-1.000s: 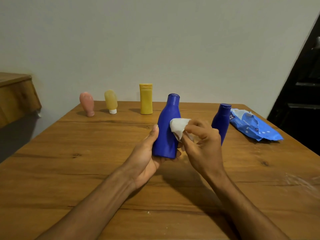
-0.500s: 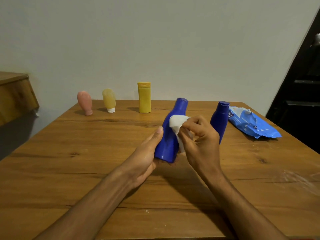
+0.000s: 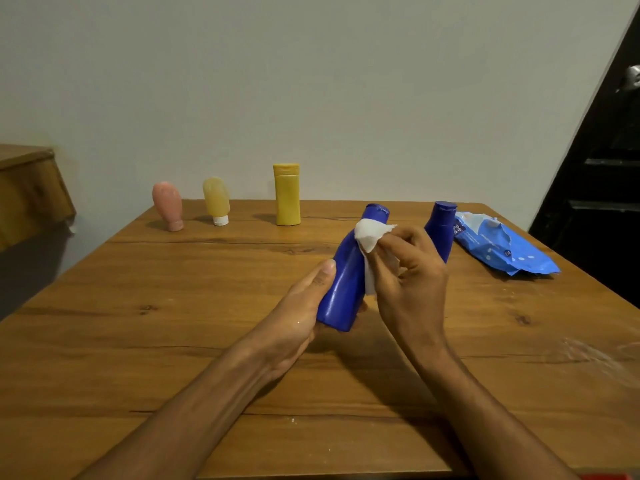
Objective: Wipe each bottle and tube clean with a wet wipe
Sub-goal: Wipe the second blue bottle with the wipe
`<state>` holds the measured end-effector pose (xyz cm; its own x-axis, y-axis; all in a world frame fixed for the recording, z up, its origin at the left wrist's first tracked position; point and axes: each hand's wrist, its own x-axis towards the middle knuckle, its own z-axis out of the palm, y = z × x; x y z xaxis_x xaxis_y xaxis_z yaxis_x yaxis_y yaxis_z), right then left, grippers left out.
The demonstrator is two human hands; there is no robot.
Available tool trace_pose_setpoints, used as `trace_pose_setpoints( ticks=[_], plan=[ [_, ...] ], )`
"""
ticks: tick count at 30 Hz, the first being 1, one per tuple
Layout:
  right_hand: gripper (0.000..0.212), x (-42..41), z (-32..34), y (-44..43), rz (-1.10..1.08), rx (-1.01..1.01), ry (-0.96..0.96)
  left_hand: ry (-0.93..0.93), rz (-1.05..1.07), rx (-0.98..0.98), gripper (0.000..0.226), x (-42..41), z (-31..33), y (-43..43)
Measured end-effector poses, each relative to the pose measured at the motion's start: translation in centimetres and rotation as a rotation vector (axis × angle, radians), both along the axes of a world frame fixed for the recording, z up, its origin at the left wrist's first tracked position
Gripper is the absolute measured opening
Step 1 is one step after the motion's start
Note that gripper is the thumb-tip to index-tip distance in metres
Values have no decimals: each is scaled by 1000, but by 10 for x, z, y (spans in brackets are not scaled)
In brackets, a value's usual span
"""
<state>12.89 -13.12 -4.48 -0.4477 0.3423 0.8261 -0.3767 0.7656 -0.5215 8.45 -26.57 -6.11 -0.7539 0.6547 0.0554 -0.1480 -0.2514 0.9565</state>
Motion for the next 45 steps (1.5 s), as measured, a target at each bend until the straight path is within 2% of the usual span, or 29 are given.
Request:
trace_pose_setpoints(
  ticks=[3, 7, 10, 15, 17, 20, 23, 26, 30, 35, 38, 42, 45],
  plan=[
    [6, -1, -3, -4, 90, 103, -73, -144, -3, 117, 36, -2, 4, -2],
    [4, 1, -6, -15, 207, 316, -165, -355, 5, 250, 52, -12, 8, -9],
    [10, 2, -5, -12, 261, 412, -212, -431, 19, 302, 53, -14, 9, -11],
    [9, -2, -7, -5, 232, 212, -200, -366, -5, 302, 47, -9, 11, -9],
    [10, -2, -7, -7, 200, 192, -170, -345, -26, 295, 47, -10, 11, -9],
    [5, -2, -7, -7, 160, 163, -99, -271, -62, 198, 46, -11, 7, -9],
    [1, -3, -4, 2, 58, 30, -40, -186, -106, 73, 45, -9, 4, -9],
    [13, -3, -1, 7, -21, -57, -19, -123, -124, 0, 45, -7, 1, -7],
    [2, -2, -4, -1, 35, 76, -79, -146, -86, 60, 45, -9, -2, -5],
    [8, 2, -8, -12, 159, 312, -166, -230, -40, 170, 41, -12, -1, -7],
    [7, 2, -7, -7, 101, 230, -111, -221, -65, 140, 42, -11, -1, -7],
    [4, -1, -2, 2, -14, 59, -51, -94, -67, -28, 31, -7, -3, -5],
    [3, -1, -4, -4, 32, 84, -112, -137, -53, 23, 40, -7, -2, -4]
  ],
)
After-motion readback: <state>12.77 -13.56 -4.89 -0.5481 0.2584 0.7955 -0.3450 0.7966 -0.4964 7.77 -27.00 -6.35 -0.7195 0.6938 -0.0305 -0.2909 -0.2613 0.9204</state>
